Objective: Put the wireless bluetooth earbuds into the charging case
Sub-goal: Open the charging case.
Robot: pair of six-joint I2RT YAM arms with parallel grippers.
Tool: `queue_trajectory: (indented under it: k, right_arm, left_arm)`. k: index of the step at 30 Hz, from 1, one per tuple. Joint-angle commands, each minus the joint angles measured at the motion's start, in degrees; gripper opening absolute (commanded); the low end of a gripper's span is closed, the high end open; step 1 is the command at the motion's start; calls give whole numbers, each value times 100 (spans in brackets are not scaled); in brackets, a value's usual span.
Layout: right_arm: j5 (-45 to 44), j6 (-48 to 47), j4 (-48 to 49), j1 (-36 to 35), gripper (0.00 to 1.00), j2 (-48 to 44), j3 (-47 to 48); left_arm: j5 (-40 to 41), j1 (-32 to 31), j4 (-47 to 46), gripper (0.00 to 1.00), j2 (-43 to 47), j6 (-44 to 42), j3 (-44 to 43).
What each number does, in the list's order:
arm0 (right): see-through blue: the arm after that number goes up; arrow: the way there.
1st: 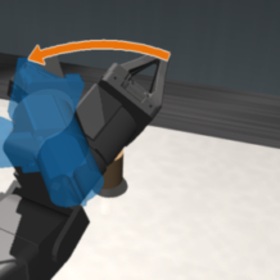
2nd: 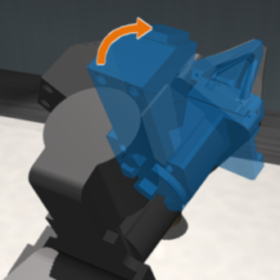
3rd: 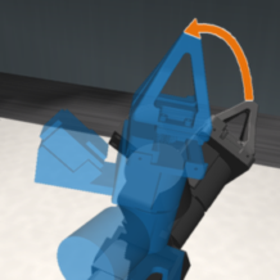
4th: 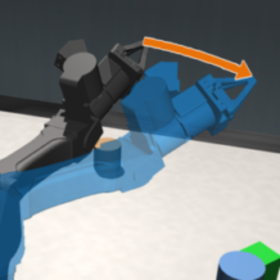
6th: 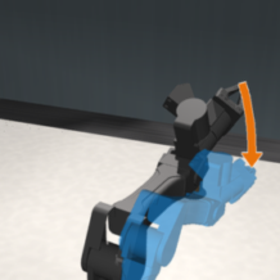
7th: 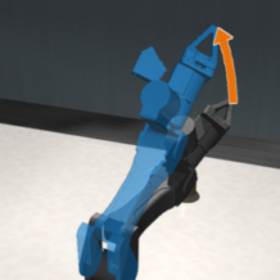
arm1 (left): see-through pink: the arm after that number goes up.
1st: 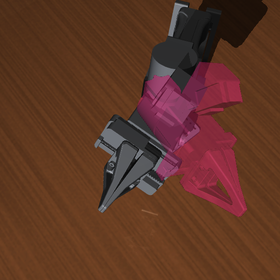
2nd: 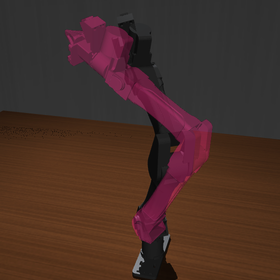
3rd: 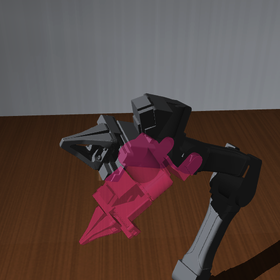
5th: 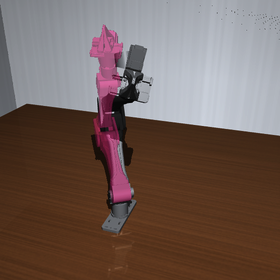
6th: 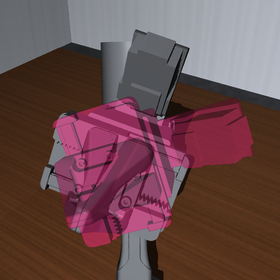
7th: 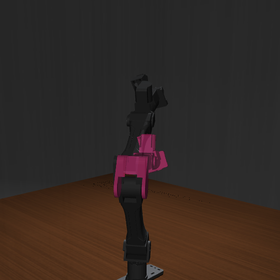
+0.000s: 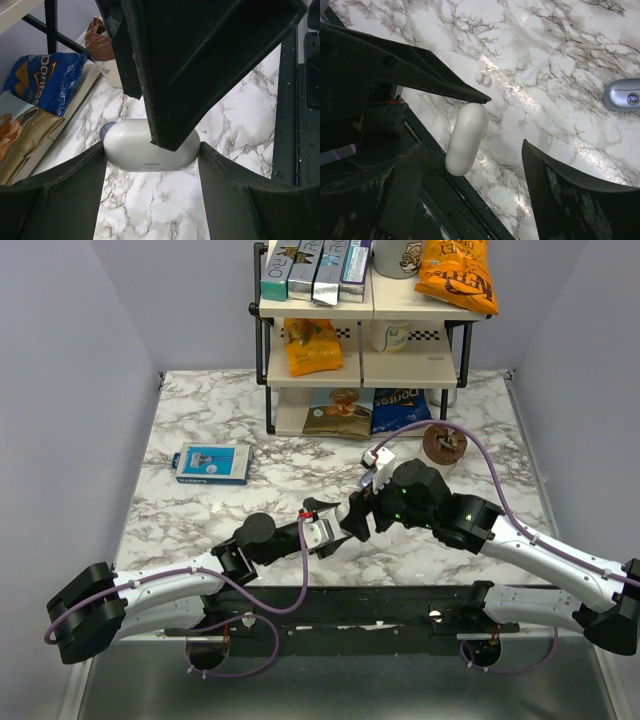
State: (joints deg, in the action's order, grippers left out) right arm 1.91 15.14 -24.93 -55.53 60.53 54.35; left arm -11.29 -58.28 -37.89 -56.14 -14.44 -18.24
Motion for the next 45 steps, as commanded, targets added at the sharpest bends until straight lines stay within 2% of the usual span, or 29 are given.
queue_trajectory:
  k: [1,34,42,45]
  right_arm:
    - [-165,68,164,7,85,81,15]
    - [-736,244,-100,95,84,-182,-179]
    - [-684,271,-30,95,84,-296,-161]
    - [-368,227,233,95,85,-402,-144]
  left_arm:
    - [-84,-87,-104,0,103,-121,-83]
    - [224,-210,-210,0,235,-217,5]
    - [268,-227,-184,0,279,-235,5]
    - [303,-227,-140,0,218,-253,-13]
